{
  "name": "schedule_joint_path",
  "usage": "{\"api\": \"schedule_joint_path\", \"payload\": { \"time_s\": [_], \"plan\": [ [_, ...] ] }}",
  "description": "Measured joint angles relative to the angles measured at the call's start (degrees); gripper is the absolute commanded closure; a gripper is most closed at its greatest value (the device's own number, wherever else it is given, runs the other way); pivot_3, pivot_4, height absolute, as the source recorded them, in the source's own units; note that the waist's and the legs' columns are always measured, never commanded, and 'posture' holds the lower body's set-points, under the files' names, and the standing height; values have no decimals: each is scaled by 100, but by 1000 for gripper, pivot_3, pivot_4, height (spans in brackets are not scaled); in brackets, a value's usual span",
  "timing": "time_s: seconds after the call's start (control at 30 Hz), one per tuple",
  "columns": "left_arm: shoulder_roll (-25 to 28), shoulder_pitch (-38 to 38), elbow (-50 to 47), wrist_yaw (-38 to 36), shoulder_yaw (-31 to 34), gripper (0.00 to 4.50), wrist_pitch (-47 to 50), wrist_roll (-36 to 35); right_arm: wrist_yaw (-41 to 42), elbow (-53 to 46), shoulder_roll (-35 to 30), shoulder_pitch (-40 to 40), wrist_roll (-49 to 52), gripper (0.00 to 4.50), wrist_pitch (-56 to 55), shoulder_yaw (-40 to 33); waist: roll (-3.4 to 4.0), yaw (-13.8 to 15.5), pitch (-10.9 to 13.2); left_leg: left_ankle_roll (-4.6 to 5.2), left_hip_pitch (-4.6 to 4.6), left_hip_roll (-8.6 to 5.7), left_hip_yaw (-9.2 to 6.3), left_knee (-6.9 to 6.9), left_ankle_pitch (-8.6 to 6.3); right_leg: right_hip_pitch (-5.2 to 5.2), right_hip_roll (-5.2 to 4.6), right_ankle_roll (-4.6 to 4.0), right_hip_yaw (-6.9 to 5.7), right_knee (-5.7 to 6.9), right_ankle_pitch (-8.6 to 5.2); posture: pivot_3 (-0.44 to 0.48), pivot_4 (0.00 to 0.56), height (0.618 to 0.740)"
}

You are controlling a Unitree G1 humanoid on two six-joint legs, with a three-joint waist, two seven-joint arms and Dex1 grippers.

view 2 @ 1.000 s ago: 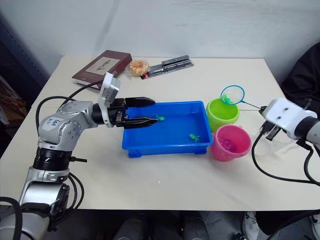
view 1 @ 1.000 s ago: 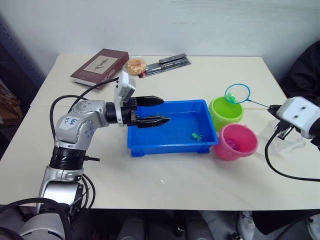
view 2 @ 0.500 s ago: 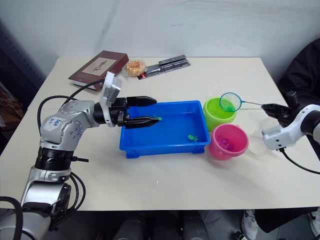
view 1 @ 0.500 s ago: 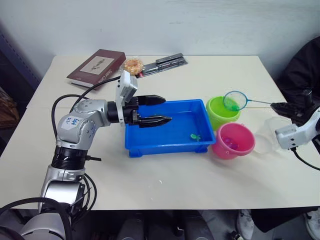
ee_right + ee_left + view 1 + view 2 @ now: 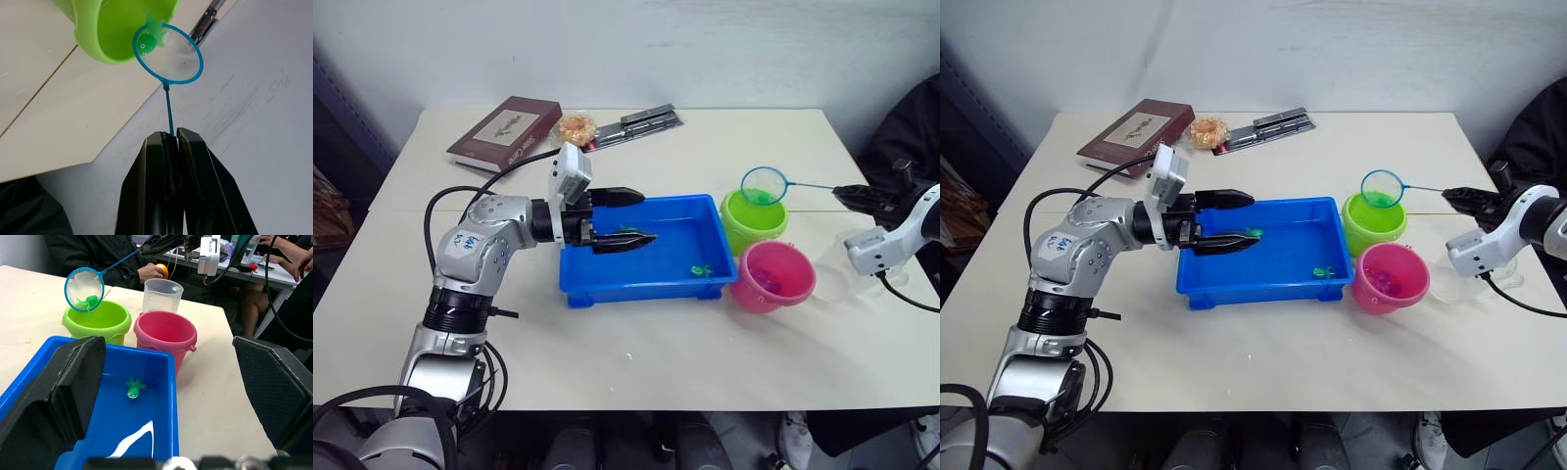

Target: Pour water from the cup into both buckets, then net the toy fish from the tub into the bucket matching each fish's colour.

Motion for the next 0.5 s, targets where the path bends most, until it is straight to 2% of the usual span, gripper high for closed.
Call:
{"api": "schedule_joint_path", "payload": {
  "time_s": [0.17, 0.5],
  "plan": [
    [31, 26, -2, -11, 2, 45, -14, 25, -105, 158, 107, -158, -455, 4500, -145, 392, 0, -6, 0, 0, 0, -2, 2, 1, 0, 0, 1, 0, 1, 0, 0, 0, 150, 740],
    [84, 4, 18, -73, 3, 45, -82, 42, -323, 387, 45, -571, -560, 4500, -124, 352, 10, -10, 0, -1, 2, 3, 2, 0, 0, 0, 2, -1, 1, 5, -1, 0, 150, 740]
  ]
}}
